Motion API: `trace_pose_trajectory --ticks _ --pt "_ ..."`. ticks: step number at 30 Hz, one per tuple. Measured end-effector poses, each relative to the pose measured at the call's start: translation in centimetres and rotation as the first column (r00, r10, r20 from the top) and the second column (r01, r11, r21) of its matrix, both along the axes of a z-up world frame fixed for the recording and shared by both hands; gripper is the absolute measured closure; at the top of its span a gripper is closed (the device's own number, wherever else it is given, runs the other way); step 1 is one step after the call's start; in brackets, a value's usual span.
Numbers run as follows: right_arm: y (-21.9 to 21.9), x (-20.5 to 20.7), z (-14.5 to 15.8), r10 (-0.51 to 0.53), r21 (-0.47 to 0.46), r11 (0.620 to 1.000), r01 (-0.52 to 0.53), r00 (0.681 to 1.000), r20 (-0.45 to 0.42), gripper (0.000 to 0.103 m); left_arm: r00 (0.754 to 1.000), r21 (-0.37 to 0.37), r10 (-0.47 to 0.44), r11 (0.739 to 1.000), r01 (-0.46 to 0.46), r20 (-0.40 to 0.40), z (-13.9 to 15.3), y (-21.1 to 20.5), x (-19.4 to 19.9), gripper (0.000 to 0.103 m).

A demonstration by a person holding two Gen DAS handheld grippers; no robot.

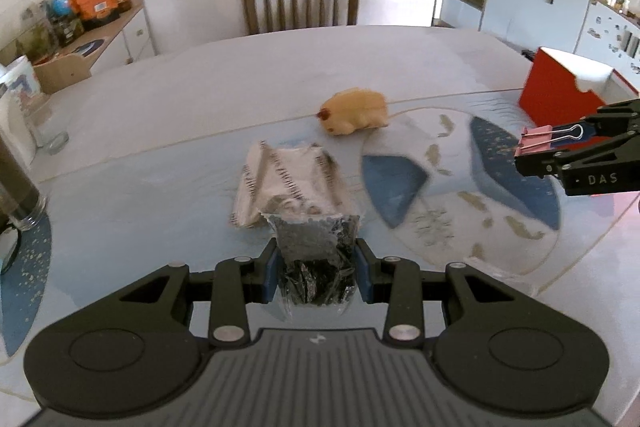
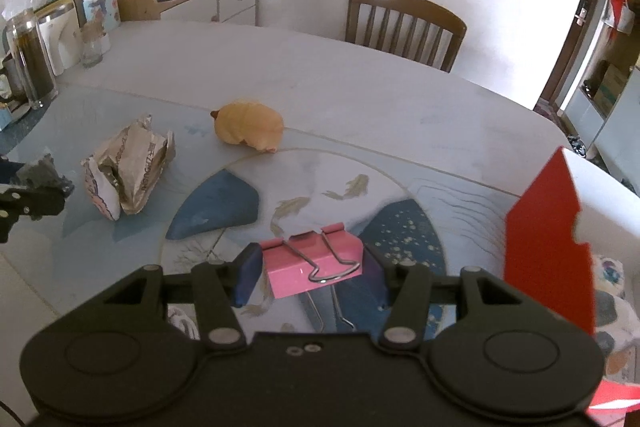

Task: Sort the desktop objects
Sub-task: 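Carry the dark pouch and pink binder clip with both tools toward the red box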

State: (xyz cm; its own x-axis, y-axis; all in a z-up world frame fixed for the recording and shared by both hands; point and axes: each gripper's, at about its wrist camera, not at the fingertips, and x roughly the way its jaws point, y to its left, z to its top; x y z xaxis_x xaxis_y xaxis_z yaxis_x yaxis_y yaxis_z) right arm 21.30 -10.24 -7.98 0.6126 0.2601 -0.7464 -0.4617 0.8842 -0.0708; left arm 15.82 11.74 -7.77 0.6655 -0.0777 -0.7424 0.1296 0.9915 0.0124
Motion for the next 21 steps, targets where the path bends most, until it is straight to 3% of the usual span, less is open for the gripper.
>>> trace_pose_trajectory --ticks 21 --pt "-6.9 -3.9 4.5 -0.108 0.036 0.994 0.108 0.994 -0.004 0.049 0.983 -0.035 -0.179 0.983 0.181 0.049 3.9 -9.7 0.0 0.067"
